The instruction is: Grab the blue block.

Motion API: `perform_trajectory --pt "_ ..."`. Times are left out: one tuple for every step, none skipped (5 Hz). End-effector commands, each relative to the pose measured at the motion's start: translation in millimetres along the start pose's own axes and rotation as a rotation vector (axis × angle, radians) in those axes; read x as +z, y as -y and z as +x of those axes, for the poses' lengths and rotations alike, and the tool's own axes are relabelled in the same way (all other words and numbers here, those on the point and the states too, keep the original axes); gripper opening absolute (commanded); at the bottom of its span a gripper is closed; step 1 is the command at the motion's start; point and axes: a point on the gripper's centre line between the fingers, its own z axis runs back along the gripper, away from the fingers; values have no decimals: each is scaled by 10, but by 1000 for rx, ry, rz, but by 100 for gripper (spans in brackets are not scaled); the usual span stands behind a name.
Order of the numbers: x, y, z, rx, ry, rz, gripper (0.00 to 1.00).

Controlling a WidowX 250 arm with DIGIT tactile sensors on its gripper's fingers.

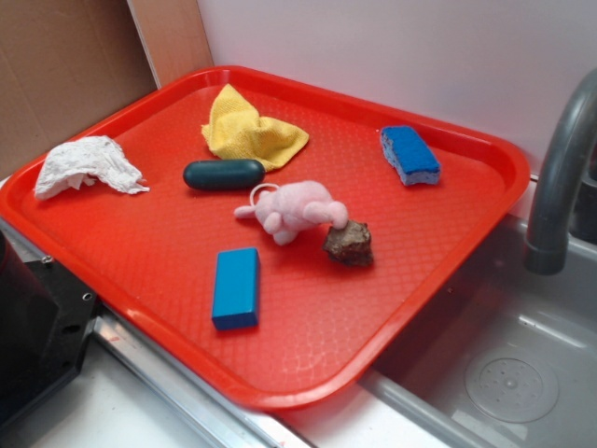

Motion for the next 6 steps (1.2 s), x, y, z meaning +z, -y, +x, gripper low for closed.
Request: perform_trajectory --pt "0 0 0 0 0 0 100" --pt "-278 378 -49 240 -19 105 100" --pt "-486 618 146 487 69 147 100" --pt "-781 773 267 482 215 -2 100" --pt "-1145 818 251 472 220 -87 100" --pt "-1453 902 261 470 158 -114 100"
